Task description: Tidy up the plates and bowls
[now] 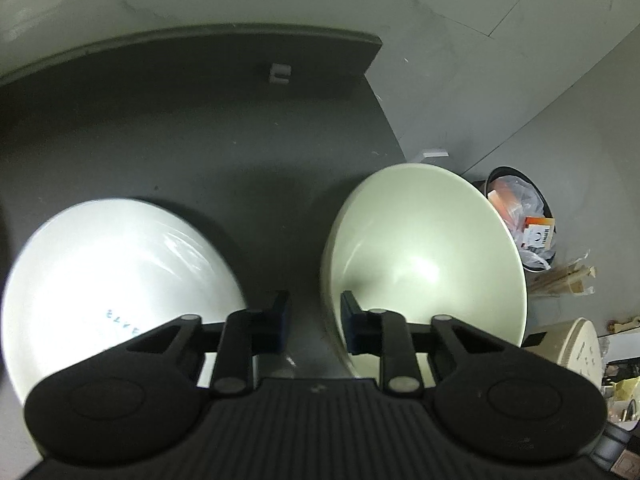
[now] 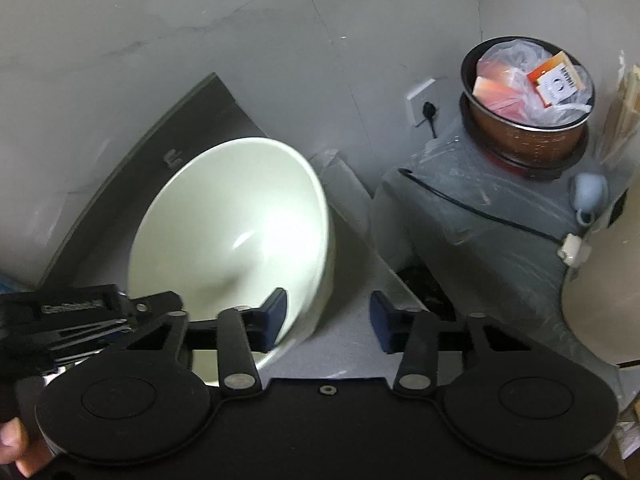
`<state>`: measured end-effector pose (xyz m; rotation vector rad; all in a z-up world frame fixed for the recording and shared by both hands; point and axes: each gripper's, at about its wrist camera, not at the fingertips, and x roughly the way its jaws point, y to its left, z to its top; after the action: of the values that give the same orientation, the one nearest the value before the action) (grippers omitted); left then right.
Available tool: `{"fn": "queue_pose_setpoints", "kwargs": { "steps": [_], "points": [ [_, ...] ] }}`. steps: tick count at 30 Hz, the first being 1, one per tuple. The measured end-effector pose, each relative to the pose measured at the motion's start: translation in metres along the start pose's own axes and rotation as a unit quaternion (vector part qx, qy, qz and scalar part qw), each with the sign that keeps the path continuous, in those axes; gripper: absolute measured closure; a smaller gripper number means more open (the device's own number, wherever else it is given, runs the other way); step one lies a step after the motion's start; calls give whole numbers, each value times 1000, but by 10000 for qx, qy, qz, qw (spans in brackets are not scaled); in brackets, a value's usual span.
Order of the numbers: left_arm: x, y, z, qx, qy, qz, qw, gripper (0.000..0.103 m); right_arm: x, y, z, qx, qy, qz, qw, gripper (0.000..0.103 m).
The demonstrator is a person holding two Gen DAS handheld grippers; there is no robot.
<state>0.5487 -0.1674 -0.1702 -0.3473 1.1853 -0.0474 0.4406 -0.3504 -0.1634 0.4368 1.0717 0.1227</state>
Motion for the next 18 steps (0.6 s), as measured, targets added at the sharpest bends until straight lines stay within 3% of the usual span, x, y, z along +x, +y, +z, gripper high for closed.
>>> {"fn": "queue_pose_setpoints", "kwargs": {
  "steps": [1, 2, 18],
  "points": [
    [3, -1, 0, -20, 46, -85, 10000, 89, 0, 1, 0, -19, -24, 107, 9999, 77],
    [5, -1, 1, -25, 99, -117, 9999, 93, 0, 3, 0, -17, -52, 136, 9999, 80],
    [-34, -3, -4, 73, -100, -135, 9998, 93, -35, 14, -5, -4, -360, 182, 9992, 80]
  ]
}}
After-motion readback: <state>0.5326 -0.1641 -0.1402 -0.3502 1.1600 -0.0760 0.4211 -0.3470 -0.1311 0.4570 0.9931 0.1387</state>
